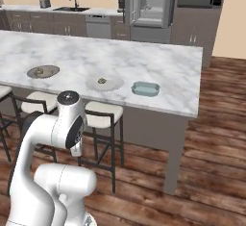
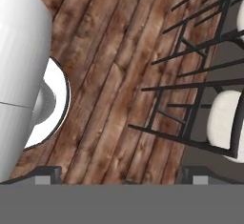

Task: Place two dumplings into each of the tupperware containers and then place the containers in the fridge.

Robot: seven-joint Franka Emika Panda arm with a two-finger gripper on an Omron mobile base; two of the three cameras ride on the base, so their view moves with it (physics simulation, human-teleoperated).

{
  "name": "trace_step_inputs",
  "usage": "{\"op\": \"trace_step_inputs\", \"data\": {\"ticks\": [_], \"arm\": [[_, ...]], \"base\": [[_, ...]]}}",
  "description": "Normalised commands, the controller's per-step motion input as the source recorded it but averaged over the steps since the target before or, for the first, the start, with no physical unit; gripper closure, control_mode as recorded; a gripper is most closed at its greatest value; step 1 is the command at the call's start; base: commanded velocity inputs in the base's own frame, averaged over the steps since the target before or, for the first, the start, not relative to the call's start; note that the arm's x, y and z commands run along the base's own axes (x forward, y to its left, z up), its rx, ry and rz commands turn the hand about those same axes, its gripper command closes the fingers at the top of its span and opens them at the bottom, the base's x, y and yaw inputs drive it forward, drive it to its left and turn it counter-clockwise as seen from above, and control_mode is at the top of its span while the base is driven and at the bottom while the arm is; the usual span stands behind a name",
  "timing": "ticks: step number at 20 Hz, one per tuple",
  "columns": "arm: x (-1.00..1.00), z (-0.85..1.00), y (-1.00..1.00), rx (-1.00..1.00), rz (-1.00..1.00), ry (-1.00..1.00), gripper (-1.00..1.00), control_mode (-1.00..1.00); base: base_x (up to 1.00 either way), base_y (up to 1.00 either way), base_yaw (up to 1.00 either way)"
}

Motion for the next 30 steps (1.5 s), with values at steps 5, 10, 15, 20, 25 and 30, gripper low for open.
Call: {"op": "trace_step_inputs", "data": {"ticks": [5, 10, 15, 20, 25, 30], "arm": [[0.0, 0.0, 0.0, 0.0, 0.0, 0.0, -1.0, 1.0], [0.0, 0.0, 0.0, 0.0, 0.0, 0.0, -1.0, 1.0], [0.0, 0.0, 0.0, 0.0, 0.0, 0.0, -1.0, 1.0], [0.0, 0.0, 0.0, 0.0, 0.0, 0.0, -1.0, 1.0], [0.0, 0.0, 0.0, 0.0, 0.0, 0.0, -1.0, 1.0], [0.0, 0.0, 0.0, 0.0, 0.0, 0.0, -1.0, 1.0]], "base": [[0.0, 0.52, -0.1], [0.15, 0.65, -0.09], [0.37, 0.48, -0.06], [0.56, 0.07, 0.0], [0.42, 0.44, 0.0], [0.17, 0.94, 0.0]]}}
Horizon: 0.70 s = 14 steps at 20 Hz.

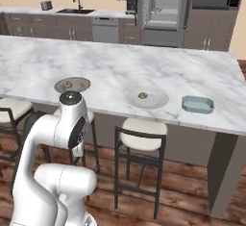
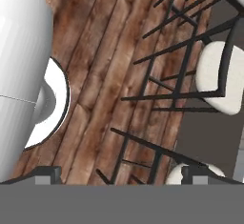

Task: Place two dumplings into each of the tupperware containers and then place the containers in the fridge.

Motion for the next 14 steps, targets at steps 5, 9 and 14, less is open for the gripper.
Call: {"op": "trace_step_inputs", "data": {"ticks": [5, 9, 14], "arm": [[0.0, 0.0, 0.0, 0.0, 0.0, 0.0, -1.0, 1.0], [0.0, 0.0, 0.0, 0.0, 0.0, 0.0, -1.0, 1.0], [0.0, 0.0, 0.0, 0.0, 0.0, 0.0, -1.0, 1.0]], "base": [[0.47, 0.8, 0.0], [0.46, 0.67, 0.0], [0.66, 0.47, 0.0]]}}
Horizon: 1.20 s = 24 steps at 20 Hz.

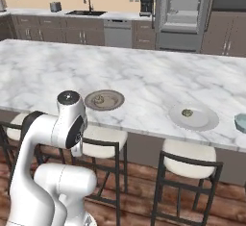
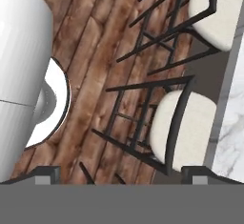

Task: Place two dumplings into each of the tupperware containers and then place the containers in the fridge.

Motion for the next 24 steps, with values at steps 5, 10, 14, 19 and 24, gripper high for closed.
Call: {"op": "trace_step_inputs", "data": {"ticks": [5, 10, 14, 19, 24], "arm": [[0.0, 0.0, 0.0, 0.0, 0.0, 0.0, -1.0, 1.0], [0.0, 0.0, 0.0, 0.0, 0.0, 0.0, -1.0, 1.0], [0.15, 0.3, 0.1, 0.0, 0.0, -0.03, -1.0, -1.0], [0.49, 0.45, 0.12, -0.02, -0.01, -0.03, -1.0, -1.0], [0.85, 0.27, -0.01, -0.12, 0.1, 0.02, -1.0, -1.0]], "base": [[0.7, 0.41, 0.0], [0.45, 0.27, 0.0], [0.18, 0.09, 0.0], [0.0, 0.0, 0.0], [0.0, 0.0, 0.0]]}}
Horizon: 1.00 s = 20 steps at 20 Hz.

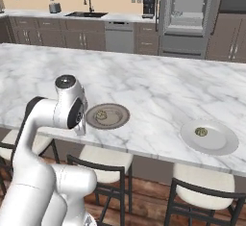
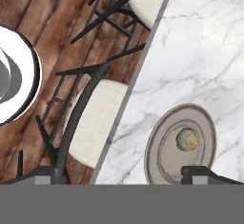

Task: Place two dumplings into each of the tupperware containers and then place the containers in the fridge.

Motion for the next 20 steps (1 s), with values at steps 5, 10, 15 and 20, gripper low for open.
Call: {"op": "trace_step_inputs", "data": {"ticks": [5, 10, 15, 20], "arm": [[0.98, 0.0, -0.11, -0.1, 0.32, 0.04, -1.0, -1.0], [1.0, -0.08, -0.1, -0.18, 0.42, 0.29, -1.0, -1.0], [0.72, -0.39, 0.12, -0.18, 0.12, 0.14, -1.0, -1.0], [0.21, -0.74, 0.16, -0.04, 0.0, -0.14, -1.0, -1.0]], "base": [[0.0, 0.0, 0.0], [0.0, 0.0, 0.0], [0.0, 0.0, 0.0], [0.0, 0.0, 0.0]]}}
